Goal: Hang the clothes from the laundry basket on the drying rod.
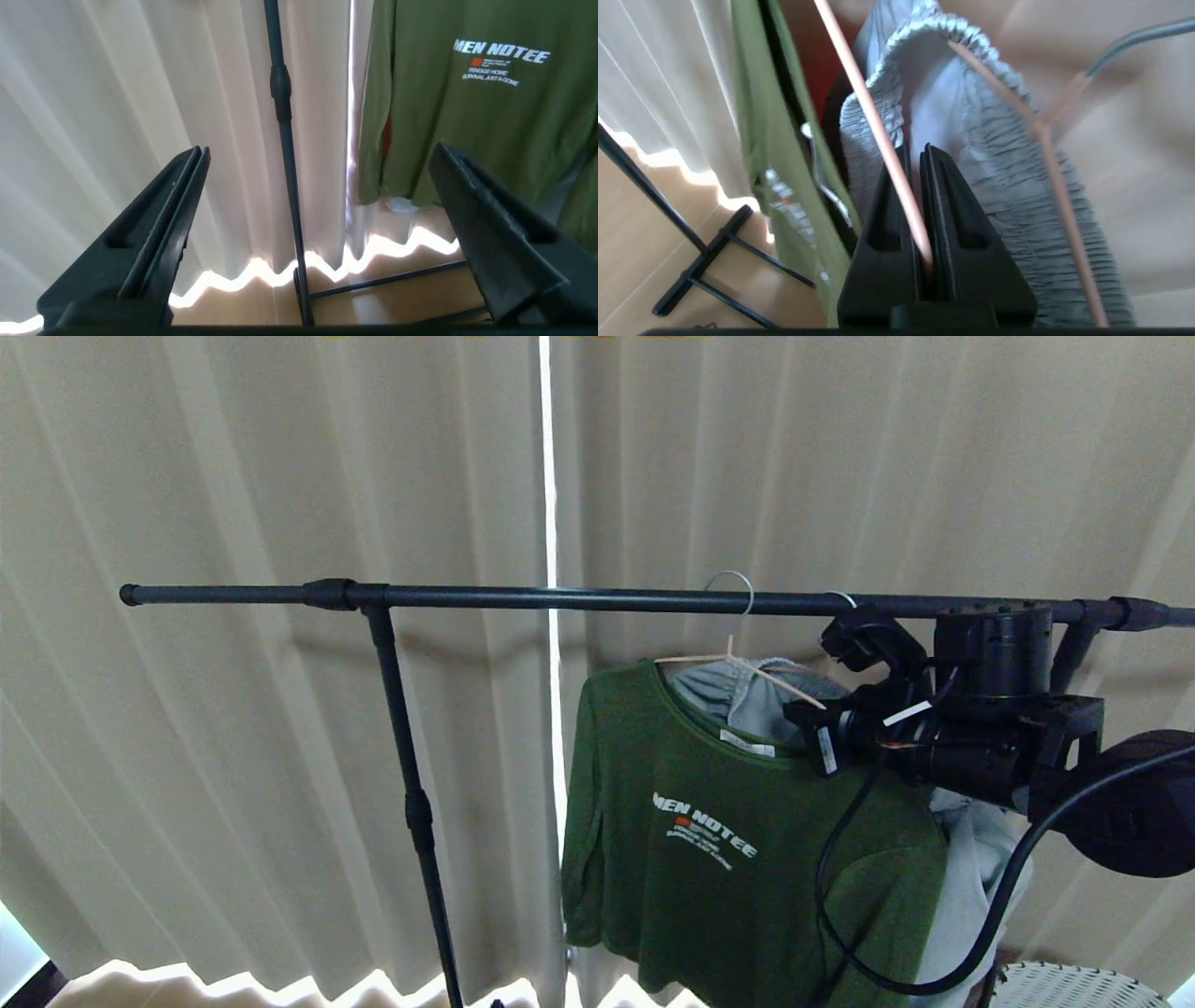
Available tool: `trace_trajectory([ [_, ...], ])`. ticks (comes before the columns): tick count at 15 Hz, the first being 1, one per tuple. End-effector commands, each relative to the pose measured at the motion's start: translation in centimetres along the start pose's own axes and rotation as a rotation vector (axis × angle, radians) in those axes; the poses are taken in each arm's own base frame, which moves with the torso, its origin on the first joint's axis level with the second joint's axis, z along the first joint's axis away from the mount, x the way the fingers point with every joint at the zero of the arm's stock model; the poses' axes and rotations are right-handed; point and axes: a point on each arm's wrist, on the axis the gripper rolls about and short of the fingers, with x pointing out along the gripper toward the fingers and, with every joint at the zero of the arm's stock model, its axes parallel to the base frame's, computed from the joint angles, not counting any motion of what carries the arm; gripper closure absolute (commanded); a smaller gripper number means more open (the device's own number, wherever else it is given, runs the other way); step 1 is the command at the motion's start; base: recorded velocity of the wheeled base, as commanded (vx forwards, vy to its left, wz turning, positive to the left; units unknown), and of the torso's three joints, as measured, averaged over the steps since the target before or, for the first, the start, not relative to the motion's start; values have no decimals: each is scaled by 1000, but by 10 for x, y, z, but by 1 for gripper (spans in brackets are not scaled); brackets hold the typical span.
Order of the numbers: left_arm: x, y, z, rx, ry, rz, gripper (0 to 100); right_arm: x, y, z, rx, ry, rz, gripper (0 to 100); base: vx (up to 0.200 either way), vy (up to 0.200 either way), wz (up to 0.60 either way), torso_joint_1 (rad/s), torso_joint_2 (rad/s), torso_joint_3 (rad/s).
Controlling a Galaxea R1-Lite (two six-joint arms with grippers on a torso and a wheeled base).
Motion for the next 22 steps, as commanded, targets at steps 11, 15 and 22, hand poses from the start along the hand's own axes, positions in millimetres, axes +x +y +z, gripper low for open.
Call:
trace_trajectory([
  [11,0,0,0,-3,0,2,0,6,9,-4,-12,16,29,0,0,0,0,0,0,0],
  [15,0,0,0,-4,-2,2,0,0,20,-5,76,1,66,0,0,0,0,0,0,0],
  [22,0,0,0,-11,0,2,0,-19,30,-25,131,-219,187,0,0,0,0,0,0,0],
])
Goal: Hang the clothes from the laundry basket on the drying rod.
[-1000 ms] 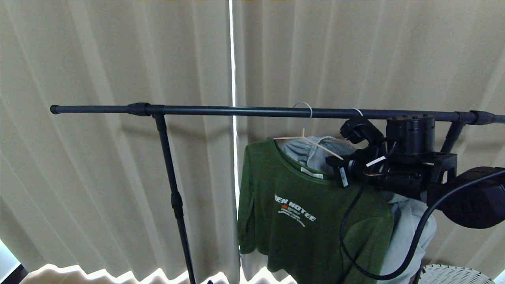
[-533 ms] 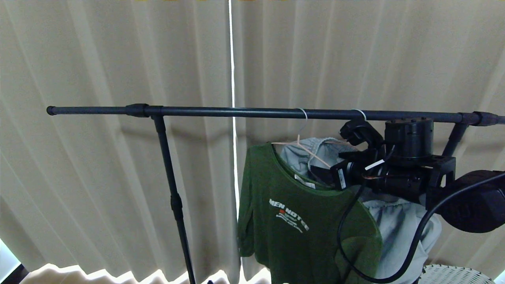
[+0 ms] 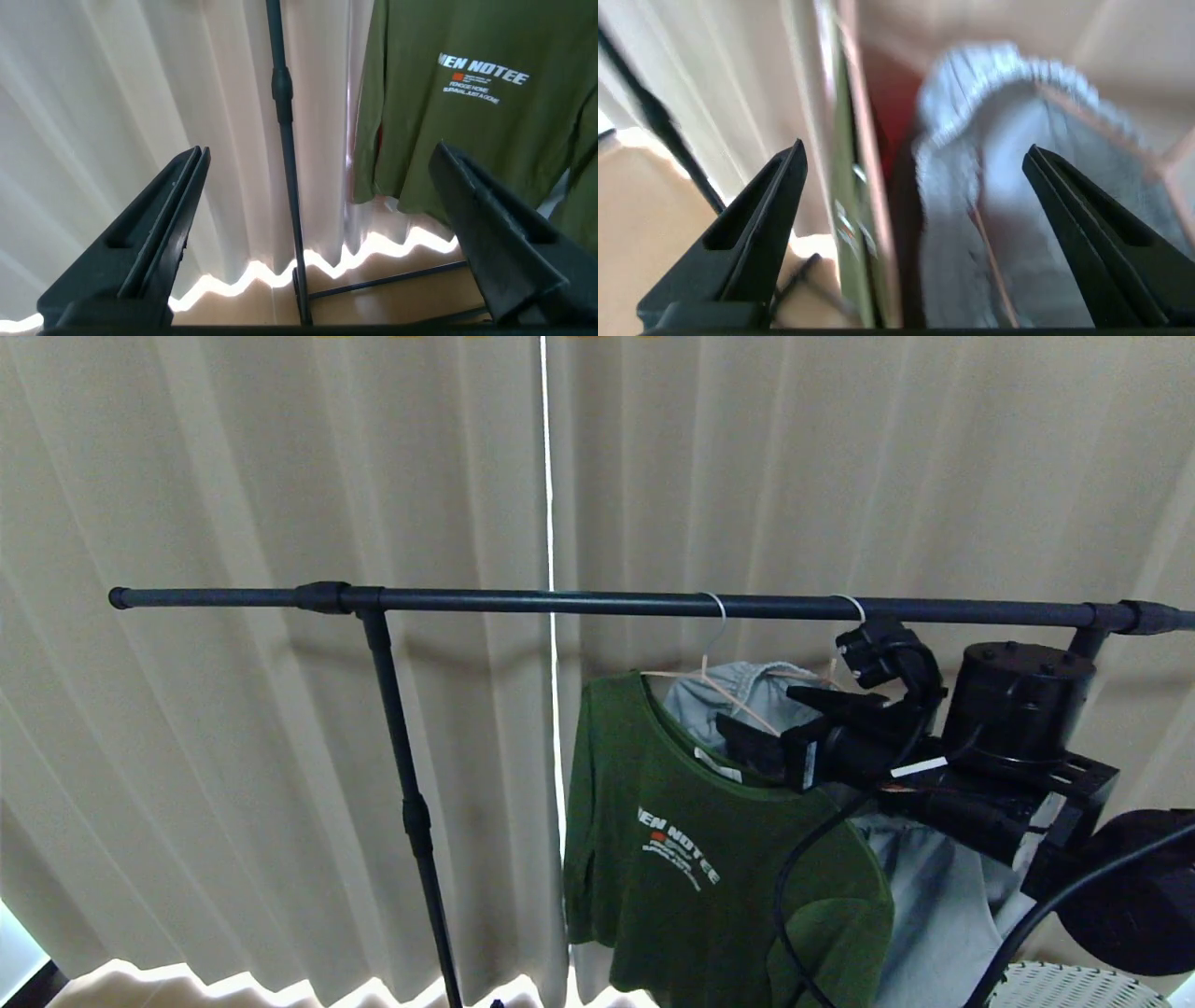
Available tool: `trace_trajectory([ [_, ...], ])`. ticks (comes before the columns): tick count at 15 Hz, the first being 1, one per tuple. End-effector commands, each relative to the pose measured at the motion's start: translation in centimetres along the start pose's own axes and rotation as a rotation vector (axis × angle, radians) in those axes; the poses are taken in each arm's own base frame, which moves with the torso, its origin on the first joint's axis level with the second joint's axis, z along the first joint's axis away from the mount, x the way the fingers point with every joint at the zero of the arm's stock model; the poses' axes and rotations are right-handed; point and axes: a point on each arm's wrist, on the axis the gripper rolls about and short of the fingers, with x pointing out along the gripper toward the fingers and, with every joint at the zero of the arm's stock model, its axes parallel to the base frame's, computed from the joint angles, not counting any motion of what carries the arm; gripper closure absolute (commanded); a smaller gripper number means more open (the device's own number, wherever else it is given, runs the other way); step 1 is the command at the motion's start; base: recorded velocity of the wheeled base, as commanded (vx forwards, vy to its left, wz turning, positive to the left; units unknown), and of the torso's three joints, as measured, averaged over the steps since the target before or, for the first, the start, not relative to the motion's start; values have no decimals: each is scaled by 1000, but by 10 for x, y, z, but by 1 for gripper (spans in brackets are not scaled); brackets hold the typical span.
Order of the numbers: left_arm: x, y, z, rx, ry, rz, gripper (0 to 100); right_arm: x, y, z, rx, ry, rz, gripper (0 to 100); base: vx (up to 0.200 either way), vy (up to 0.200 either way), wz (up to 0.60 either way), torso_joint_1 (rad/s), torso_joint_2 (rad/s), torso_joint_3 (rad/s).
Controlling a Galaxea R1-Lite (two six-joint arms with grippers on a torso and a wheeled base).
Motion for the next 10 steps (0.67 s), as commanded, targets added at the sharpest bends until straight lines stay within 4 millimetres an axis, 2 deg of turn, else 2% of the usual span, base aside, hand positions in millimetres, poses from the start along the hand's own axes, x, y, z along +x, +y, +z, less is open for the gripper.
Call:
trace_trajectory([
  [1,0,0,0,0,-1,1,0,-20,2,-5,-5,-29,13,0,0,0,0,0,0,0],
  [4,0,0,0,-1,0,2,0,-70,9,9,-12,-115,32,0,0,0,0,0,0,0],
  [6,0,0,0,-4,0,2,0,-109,10,8,-14,-155,32,0,0,0,0,0,0,0],
  [10,0,0,0,-2,-1,2,0,-176,11,-22,-20,-165,18,0,0,0,0,0,0,0],
])
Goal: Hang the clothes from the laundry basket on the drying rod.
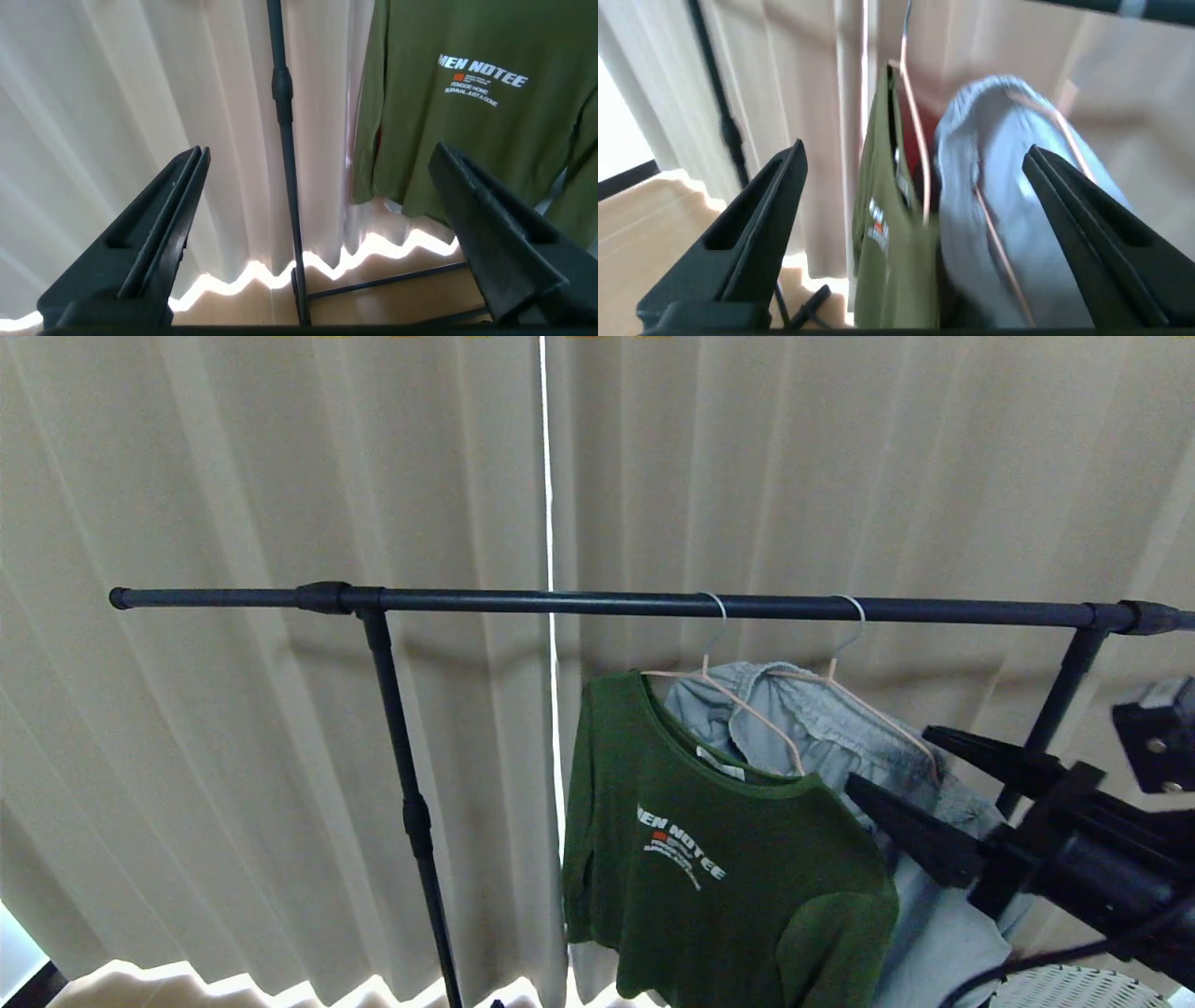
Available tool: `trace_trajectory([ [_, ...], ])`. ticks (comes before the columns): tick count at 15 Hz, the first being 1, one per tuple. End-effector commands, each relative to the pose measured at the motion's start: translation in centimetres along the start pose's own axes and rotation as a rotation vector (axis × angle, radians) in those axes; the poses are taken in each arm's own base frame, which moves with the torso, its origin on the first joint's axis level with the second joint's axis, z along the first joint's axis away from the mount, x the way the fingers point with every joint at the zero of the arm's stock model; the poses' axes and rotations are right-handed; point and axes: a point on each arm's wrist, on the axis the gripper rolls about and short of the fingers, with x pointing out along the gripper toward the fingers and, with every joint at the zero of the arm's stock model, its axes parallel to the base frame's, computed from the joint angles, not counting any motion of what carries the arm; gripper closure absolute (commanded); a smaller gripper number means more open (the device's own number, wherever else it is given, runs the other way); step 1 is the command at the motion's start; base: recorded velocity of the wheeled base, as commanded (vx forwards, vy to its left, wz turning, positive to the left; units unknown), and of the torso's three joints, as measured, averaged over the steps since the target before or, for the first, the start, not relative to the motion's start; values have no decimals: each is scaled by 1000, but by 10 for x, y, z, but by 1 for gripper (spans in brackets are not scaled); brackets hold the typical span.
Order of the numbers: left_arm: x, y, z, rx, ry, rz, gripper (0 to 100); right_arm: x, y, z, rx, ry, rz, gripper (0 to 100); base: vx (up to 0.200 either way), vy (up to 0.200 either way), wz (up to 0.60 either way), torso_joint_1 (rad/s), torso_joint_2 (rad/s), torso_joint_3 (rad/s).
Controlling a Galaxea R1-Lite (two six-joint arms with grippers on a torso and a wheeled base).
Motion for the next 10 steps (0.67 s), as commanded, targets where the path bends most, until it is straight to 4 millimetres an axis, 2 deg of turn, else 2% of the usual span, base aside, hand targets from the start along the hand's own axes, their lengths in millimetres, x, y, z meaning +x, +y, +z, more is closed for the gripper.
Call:
trace_trajectory([
  [1,0,0,0,-1,-2,0,0,-61,2,-14,-4,-39,-12,0,0,0,0,0,0,0],
  [4,0,0,0,-1,-1,-1,0,-102,-3,-35,9,45,-150,0,0,0,0,0,0,0],
  [6,0,0,0,0,-1,-1,0,-121,-4,-44,21,96,-219,0,0,0,0,0,0,0],
  [8,0,0,0,0,-1,-1,0,-158,2,-56,62,187,-381,0,0,0,0,0,0,0],
  [10,0,0,0,0,-1,-1,0,-183,12,-72,63,138,-414,0,0,0,0,0,0,0],
])
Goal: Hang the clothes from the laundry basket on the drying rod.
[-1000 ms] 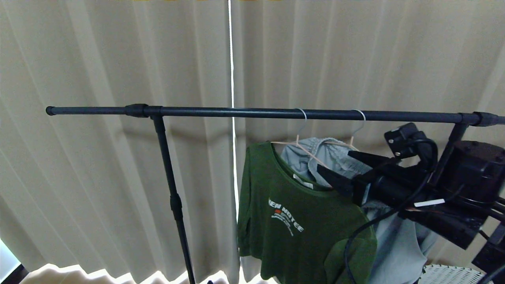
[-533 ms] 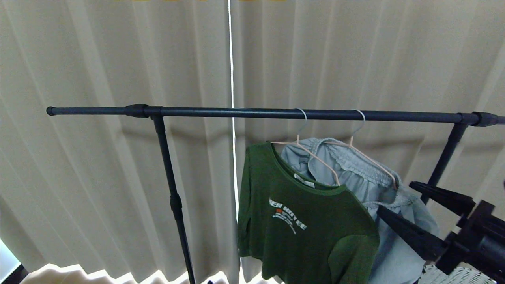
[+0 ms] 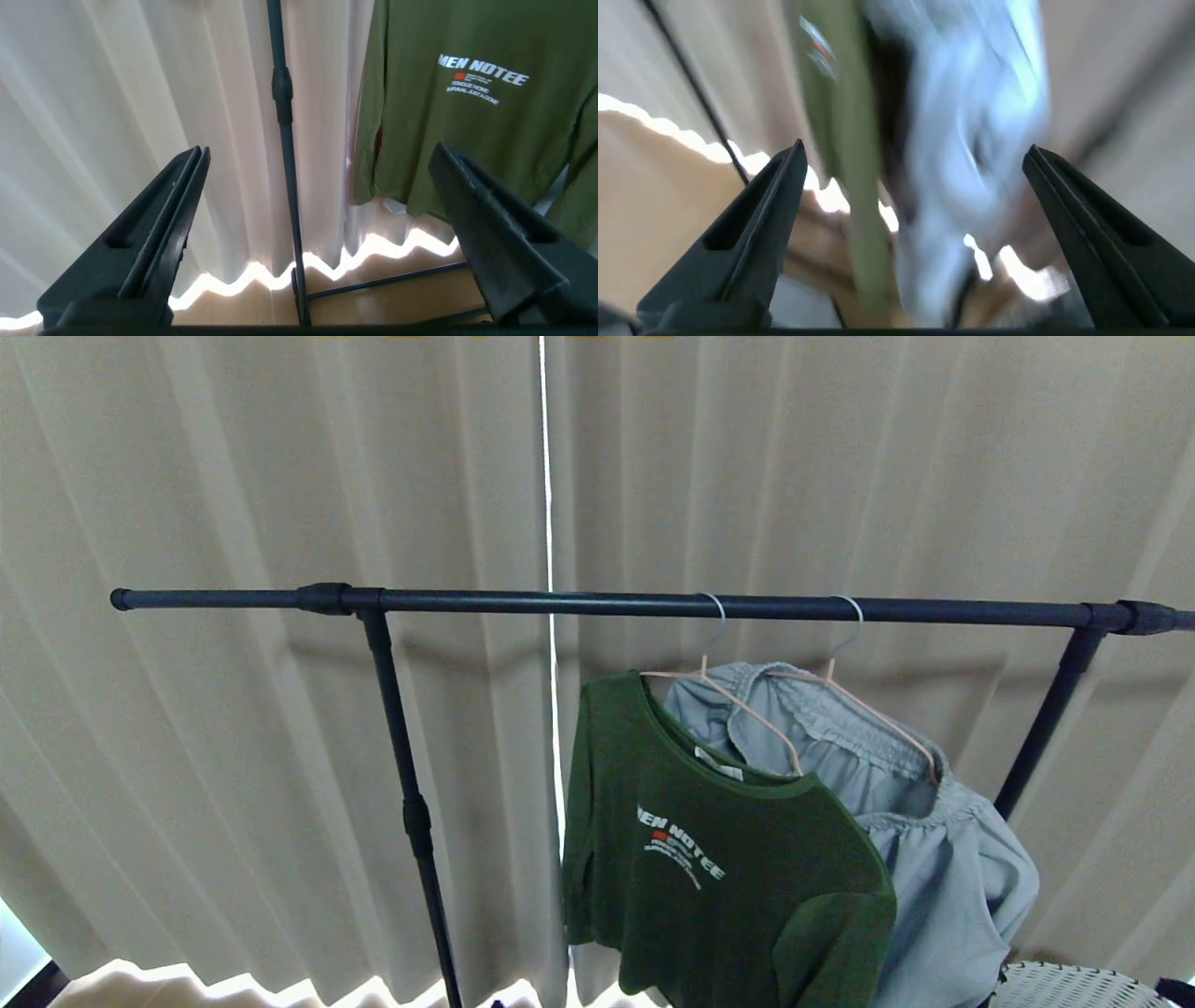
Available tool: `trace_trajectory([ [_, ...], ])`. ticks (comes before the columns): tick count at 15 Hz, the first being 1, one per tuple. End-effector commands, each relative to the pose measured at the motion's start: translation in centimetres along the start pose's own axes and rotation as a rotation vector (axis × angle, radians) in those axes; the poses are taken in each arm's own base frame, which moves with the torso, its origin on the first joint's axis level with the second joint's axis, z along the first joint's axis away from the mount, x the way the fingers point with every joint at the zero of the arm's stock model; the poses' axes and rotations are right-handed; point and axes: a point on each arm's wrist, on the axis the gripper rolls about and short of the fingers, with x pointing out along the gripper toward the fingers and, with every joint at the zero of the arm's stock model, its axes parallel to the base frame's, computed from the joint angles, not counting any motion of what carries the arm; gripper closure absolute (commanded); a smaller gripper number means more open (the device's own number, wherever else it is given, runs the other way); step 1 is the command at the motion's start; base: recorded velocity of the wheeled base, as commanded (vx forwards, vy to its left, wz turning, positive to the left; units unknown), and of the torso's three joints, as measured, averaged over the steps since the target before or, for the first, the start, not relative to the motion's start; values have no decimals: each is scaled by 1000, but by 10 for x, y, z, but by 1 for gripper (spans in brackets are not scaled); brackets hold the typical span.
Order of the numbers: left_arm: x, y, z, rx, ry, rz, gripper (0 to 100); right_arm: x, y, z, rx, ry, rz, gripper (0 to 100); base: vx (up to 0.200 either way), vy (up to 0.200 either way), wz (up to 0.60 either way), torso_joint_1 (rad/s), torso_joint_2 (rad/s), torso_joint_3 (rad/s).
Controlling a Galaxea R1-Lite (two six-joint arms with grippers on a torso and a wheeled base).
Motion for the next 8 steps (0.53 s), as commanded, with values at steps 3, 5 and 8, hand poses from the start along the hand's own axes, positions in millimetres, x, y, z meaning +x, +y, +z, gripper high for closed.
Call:
trace_trajectory([
  [3,0,0,0,0,-2,2,0,-43,3,-42,75,-221,-254,0,0,0,0,0,0,0],
  [5,0,0,0,0,0,2,0,-46,5,-46,69,-284,-234,0,0,0,0,0,0,0],
  [8,0,0,0,0,0,2,0,-38,2,-50,74,-323,-273,0,0,0,0,0,0,0],
])
